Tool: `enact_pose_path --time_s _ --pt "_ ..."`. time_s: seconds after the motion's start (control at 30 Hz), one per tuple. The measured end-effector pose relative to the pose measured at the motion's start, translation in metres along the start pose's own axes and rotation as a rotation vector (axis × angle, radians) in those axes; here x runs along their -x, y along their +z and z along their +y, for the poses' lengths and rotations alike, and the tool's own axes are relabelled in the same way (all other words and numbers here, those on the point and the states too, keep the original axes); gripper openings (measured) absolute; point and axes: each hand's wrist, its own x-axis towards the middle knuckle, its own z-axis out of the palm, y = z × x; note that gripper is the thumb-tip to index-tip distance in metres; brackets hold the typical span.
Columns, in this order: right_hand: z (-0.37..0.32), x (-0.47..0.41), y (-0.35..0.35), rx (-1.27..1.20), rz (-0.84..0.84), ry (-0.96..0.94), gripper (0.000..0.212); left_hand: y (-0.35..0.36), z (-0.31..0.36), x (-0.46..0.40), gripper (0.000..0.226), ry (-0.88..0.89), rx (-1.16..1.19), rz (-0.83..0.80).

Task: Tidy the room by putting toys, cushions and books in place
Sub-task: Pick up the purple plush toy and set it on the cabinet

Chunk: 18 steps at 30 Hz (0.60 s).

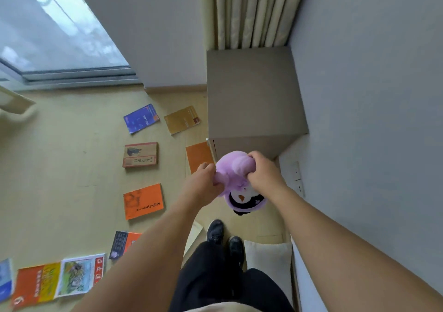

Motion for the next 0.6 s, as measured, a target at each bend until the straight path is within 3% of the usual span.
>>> enact_pose_path --time_s 0.33,0.6 --pt "-0.082 -0.022 -0.120 -0.154 0.178 -0.196 0.041 -0.126 0.098 -0.044 0.011 0.012 0.101 0.190" --pt "-0.143 -0.086 -0.205 -0.182 0.276 -0.308 0.036 -0.218 0.152 -0.117 0.010 0.102 0.209 0.202"
